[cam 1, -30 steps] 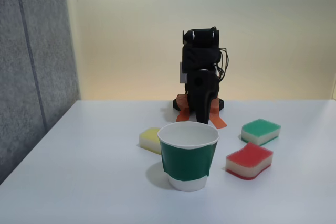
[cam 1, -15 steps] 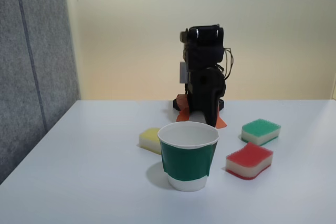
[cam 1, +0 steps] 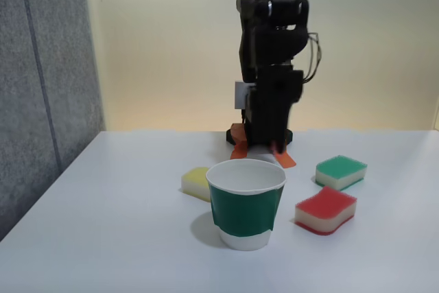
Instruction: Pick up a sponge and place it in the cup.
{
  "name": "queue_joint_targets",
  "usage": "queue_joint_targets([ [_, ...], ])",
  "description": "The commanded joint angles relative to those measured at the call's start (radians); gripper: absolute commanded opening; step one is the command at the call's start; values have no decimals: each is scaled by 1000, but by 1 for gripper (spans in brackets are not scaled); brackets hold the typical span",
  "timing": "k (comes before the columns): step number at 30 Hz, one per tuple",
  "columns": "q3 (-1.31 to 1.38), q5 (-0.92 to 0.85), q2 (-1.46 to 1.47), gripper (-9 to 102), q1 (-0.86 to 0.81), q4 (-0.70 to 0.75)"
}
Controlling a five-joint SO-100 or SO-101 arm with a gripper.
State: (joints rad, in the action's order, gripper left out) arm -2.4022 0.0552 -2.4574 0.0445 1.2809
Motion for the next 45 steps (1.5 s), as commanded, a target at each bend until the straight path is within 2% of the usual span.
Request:
queue_joint_targets([
  [1, 149, 9, 107, 0, 35, 12],
  [8, 368, 55, 325, 0, 141, 34],
  [19, 755, -25, 667, 0, 216, 67],
  [24, 815, -172, 732, 0, 190, 44],
  [28, 793, -360, 752, 0, 170, -3],
  [36, 756, -684, 739, 0, 156, 64],
  [45, 747, -873, 758, 0, 149, 23],
])
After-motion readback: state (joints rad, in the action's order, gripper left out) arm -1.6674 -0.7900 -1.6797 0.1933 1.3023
